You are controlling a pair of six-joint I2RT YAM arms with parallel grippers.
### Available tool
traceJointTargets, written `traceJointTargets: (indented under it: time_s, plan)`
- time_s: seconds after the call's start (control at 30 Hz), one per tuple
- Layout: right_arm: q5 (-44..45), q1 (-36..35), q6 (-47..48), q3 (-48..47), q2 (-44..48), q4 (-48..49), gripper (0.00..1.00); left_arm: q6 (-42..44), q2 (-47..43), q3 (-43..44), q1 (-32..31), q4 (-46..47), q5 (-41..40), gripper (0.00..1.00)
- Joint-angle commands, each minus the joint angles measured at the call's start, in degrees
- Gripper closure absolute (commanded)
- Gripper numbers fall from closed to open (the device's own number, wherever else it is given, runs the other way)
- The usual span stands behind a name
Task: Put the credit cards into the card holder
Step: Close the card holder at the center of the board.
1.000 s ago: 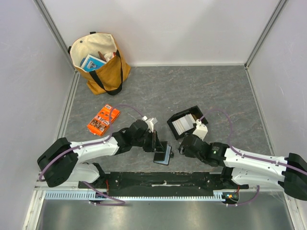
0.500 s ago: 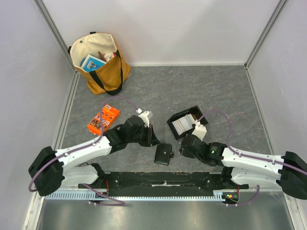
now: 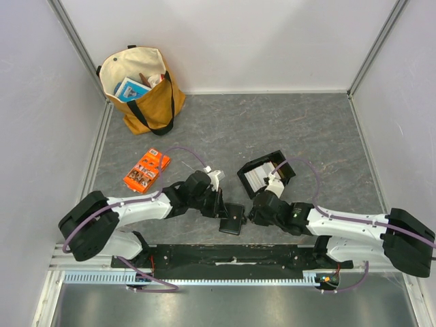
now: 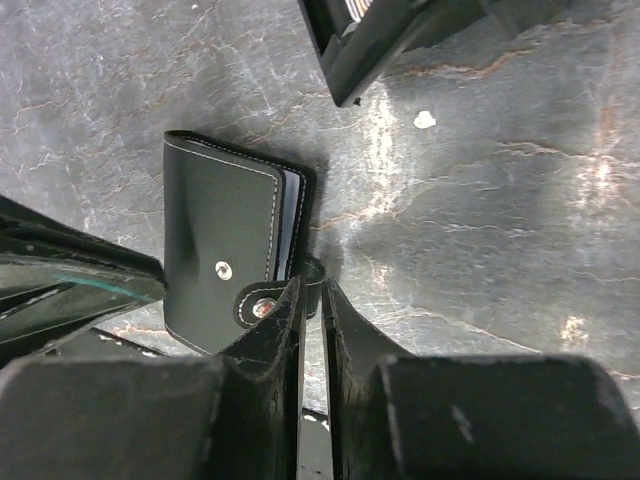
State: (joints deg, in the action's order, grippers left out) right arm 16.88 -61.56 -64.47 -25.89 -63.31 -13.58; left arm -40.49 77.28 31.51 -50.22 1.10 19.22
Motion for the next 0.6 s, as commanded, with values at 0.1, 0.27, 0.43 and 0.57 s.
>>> traceJointTargets:
  time_s: [0.1,0.27,0.43,0.57]
  plan:
    - [-3.2,0.4,1.2,0.0,-2.1,5.2,0.84,3.0,4.0,0.7,-0.4,3.0,0.6,0.88]
    - [-4.7,0.4,1.3,-0.1,-3.4,6.8,0.86,2.8,4.5,0.1,-0.7,2.9,-0.7,0.88]
    - [-5.2,0.4,1.3,-0.5,-4.2,7.2,0.88,2.8,4.9,0.3,-0.8,2.9,-0.8,0.89]
    - [-5.7,0.4,1.7,-1.1,-3.9,6.7,0.90,2.7,5.0,0.2,-1.1,2.9,-0.9,0.89]
